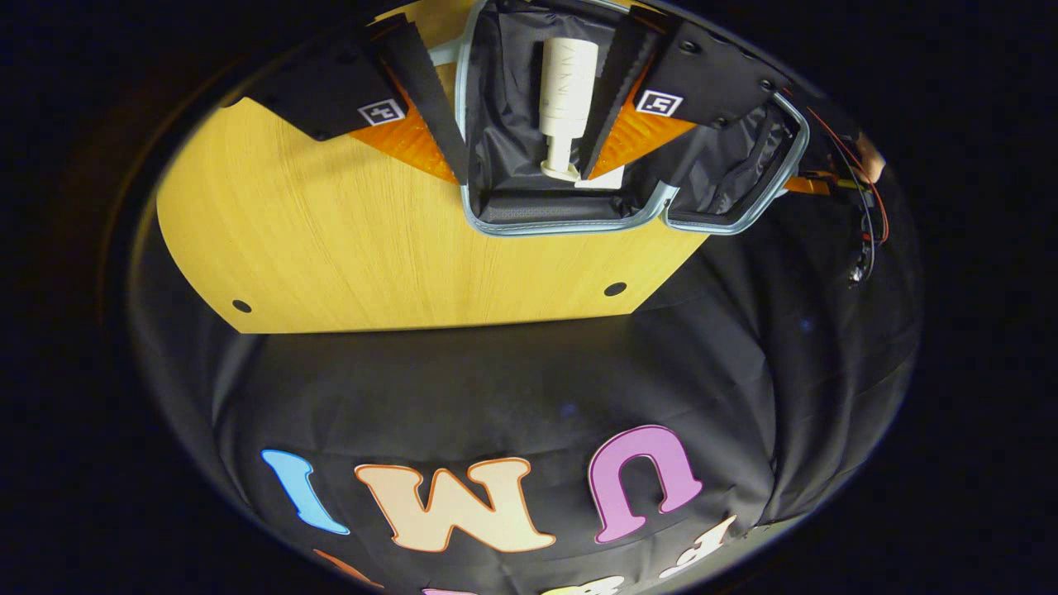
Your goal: First open the suitcase, pack the skin care products into it, and then close the suitcase.
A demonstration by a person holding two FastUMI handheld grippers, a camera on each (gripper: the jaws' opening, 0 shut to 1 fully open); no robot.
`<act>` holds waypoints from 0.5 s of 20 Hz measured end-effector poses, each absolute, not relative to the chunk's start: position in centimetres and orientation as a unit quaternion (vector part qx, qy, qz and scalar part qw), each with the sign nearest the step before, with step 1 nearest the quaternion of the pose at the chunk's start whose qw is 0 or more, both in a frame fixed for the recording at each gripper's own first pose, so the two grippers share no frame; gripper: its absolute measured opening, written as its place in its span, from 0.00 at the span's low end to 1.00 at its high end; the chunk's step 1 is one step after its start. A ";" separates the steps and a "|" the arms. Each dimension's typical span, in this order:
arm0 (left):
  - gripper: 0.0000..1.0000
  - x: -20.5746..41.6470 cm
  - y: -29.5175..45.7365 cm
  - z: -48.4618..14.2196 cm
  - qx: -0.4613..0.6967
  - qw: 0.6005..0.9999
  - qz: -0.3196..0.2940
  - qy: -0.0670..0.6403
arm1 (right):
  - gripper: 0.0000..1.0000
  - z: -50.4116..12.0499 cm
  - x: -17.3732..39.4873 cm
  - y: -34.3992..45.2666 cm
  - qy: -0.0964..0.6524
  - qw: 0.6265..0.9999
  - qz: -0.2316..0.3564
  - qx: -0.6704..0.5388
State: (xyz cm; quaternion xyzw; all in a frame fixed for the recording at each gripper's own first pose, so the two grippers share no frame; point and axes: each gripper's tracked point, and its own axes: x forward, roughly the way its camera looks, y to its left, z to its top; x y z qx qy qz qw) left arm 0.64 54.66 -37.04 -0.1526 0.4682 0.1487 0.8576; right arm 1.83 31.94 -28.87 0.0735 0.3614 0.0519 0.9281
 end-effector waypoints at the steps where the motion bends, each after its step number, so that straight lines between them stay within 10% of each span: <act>1: 0.93 0.6 54.5 -38.0 -0.161 0.852 0.147 0.476 | 0.85 -28.6 1.9 31.7 0.359 0.929 0.049 0.073; 8: 0.11 1.3 52.5 -37.6 -0.165 0.855 0.095 0.483 | 0.86 -27.3 1.6 30.9 0.347 0.934 0.056 0.058; 10: 0.04 1.5 51.6 -35.7 -0.151 0.862 0.085 0.477 | 0.85 -27.0 1.5 31.1 0.341 0.936 0.069 0.052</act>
